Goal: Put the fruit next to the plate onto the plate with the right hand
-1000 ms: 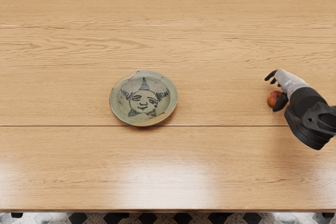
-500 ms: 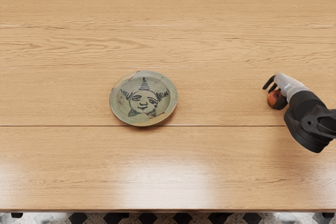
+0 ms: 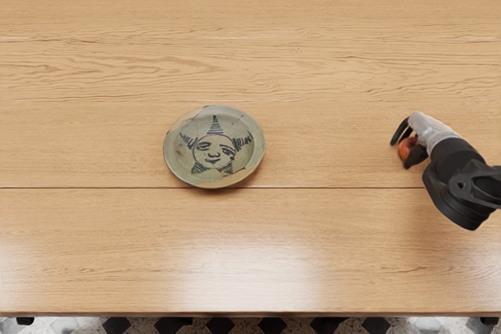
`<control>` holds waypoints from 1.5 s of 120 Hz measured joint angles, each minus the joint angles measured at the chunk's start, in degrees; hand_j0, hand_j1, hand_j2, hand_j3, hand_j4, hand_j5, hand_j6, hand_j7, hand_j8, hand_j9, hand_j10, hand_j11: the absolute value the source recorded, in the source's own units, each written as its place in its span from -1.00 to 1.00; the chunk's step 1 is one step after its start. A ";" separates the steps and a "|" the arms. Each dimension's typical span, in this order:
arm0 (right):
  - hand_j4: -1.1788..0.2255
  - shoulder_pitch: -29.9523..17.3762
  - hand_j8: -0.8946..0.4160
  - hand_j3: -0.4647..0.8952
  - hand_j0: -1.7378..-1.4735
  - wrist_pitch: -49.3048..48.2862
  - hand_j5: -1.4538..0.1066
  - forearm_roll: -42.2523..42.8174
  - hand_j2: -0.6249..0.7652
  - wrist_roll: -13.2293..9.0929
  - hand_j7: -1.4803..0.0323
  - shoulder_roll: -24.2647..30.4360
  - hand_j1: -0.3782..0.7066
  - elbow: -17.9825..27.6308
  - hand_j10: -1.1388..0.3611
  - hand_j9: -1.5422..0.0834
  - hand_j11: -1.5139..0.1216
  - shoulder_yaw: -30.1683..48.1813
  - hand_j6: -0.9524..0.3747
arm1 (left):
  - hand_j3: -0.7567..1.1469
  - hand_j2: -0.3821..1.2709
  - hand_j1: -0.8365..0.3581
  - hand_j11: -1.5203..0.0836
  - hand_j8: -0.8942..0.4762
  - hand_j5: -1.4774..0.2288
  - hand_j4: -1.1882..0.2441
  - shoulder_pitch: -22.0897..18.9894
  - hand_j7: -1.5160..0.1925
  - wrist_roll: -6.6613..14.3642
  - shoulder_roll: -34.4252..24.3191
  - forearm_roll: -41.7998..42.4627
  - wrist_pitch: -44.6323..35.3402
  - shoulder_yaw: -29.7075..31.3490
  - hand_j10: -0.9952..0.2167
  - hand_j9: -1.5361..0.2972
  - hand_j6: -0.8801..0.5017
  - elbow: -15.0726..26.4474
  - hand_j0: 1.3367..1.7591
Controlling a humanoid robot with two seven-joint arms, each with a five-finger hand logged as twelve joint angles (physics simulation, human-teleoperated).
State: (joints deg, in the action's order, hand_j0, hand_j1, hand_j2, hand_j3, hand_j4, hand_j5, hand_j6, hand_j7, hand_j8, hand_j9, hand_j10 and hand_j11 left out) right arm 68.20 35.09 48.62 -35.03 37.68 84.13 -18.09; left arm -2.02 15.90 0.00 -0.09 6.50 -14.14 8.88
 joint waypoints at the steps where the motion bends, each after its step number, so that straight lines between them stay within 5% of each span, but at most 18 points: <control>1: -0.41 -0.03 -0.18 0.11 -0.38 0.00 -0.33 -0.01 0.09 0.00 -0.32 0.00 0.29 0.00 -0.16 -0.29 -0.36 0.05 -0.22 | -0.21 -0.54 0.96 0.88 0.29 0.72 0.64 0.00 0.76 0.00 0.00 0.00 0.00 0.00 0.63 0.66 0.26 0.00 0.52; 12: -0.43 -0.30 -0.18 -0.03 -0.58 -0.09 -0.41 -0.26 0.14 -0.05 -0.37 0.02 0.26 0.07 -0.16 -0.35 -0.42 0.86 -0.22 | -0.21 -0.54 0.96 0.88 0.29 0.72 0.64 0.00 0.76 0.00 0.00 0.00 0.00 0.00 0.63 0.66 0.26 0.00 0.52; 17: -0.44 -0.42 -0.17 -0.31 -0.40 -0.18 -0.46 -0.34 0.25 -0.03 -0.39 0.04 0.27 0.14 -0.17 -0.38 -0.45 1.52 -0.23 | -0.21 -0.54 0.96 0.88 0.29 0.72 0.64 0.00 0.76 0.00 0.00 0.00 0.00 0.00 0.63 0.66 0.26 0.00 0.52; 39: -0.45 -0.85 -0.18 -0.31 -0.37 -0.37 -0.60 -0.73 0.41 0.03 -0.47 0.02 0.22 0.69 -0.19 -0.50 -0.53 7.89 -0.29 | -0.21 -0.54 0.96 0.88 0.29 0.72 0.64 0.00 0.76 0.00 0.00 0.00 0.00 -0.01 0.63 0.66 0.26 0.00 0.52; 61: -0.45 0.30 -0.14 -0.31 -0.38 -0.39 -0.68 -0.93 0.31 0.07 -0.49 -2.68 0.17 1.27 -0.16 -0.56 -0.60 13.85 -0.28 | -0.21 -0.54 0.96 0.88 0.29 0.72 0.64 0.00 0.76 0.00 0.00 0.00 0.00 0.01 0.63 0.66 0.26 0.00 0.52; 145: -0.44 6.80 -0.08 -0.31 -0.39 -0.44 -0.75 -0.59 0.30 0.11 -0.51 -31.85 0.18 -2.84 -0.11 -0.59 -0.63 17.75 -0.25 | -0.21 -0.54 0.96 0.88 0.29 0.72 0.64 0.00 0.76 0.01 0.00 0.01 0.00 0.01 0.63 0.66 0.26 0.00 0.52; 151: -0.37 6.28 -0.13 -0.32 -0.39 -0.35 -0.62 -0.45 0.27 0.09 -0.41 -32.67 0.15 -4.35 -0.10 -0.48 -0.51 17.70 -0.25 | -0.21 -0.54 0.96 0.88 0.29 0.72 0.64 0.00 0.76 0.01 0.00 0.01 0.00 0.02 0.63 0.66 0.26 0.00 0.52; 166: 0.10 3.01 0.08 -0.32 -0.39 -0.16 0.05 -0.35 0.10 0.05 0.21 -34.34 -0.34 -8.95 0.17 0.14 0.10 20.30 0.05 | -0.21 -0.54 0.96 0.88 0.29 0.72 0.64 0.00 0.76 0.00 0.00 0.01 0.00 0.02 0.63 0.66 0.26 0.00 0.52; 180: 0.35 0.44 0.21 -0.32 -0.39 -0.11 0.40 -0.34 0.01 0.03 0.53 -34.73 -0.60 -9.90 0.32 0.47 0.43 24.23 0.22 | -0.21 -0.54 0.96 0.88 0.29 0.72 0.64 0.00 0.76 0.00 0.00 0.01 0.00 0.02 0.63 0.66 0.26 0.00 0.52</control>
State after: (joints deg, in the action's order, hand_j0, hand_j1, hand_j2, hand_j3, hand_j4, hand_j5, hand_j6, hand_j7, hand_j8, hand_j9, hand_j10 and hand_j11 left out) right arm 68.64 34.98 48.28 -34.99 2.94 74.23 6.14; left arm -2.02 15.91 0.00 -0.09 6.50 -14.12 8.88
